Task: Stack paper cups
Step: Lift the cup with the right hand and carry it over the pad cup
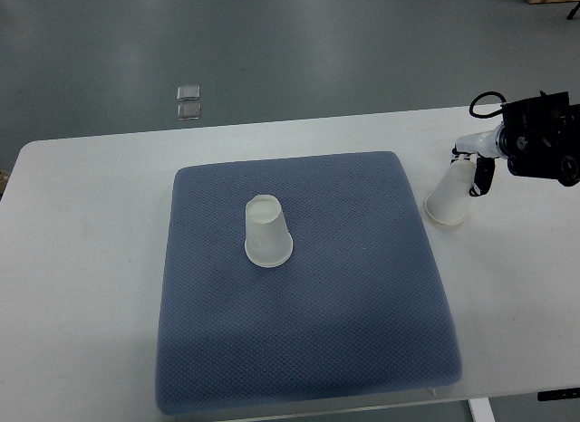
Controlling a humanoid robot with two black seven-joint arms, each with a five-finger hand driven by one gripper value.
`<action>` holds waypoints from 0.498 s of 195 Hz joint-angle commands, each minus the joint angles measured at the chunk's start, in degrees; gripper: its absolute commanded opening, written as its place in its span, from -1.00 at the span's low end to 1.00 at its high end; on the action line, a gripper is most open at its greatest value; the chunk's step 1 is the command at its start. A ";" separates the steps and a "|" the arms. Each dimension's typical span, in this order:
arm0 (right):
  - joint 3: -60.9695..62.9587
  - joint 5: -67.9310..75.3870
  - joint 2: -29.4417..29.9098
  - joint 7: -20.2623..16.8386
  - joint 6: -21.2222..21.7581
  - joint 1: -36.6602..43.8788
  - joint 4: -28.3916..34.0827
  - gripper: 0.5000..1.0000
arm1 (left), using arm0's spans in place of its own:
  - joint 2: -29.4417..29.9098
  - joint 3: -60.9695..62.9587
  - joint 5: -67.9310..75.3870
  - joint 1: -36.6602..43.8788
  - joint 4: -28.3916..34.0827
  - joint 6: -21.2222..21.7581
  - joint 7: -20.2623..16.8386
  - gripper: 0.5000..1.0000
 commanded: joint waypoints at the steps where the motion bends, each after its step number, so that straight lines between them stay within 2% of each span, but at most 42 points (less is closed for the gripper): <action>1: -0.68 -0.08 -1.23 0.09 1.11 4.69 2.75 -0.29 | 0.00 0.01 0.00 0.00 -0.09 0.00 0.00 1.00; 19: -0.77 -0.34 -3.96 0.00 4.27 11.55 7.85 -0.28 | 0.00 0.01 0.08 0.00 -0.09 0.00 0.00 1.00; 49: -2.62 -0.52 -8.62 0.09 11.03 28.68 16.90 -0.25 | 0.00 0.01 0.08 0.00 -0.97 0.00 0.00 1.00; 75: -3.58 -0.61 -10.55 0.35 19.12 38.88 18.40 -0.25 | 0.00 0.01 0.08 0.00 -1.23 0.00 0.00 1.00; 97: -3.58 -0.69 -11.69 0.44 22.82 43.10 18.40 -0.25 | 0.00 0.01 0.17 0.00 -1.32 0.00 0.00 1.00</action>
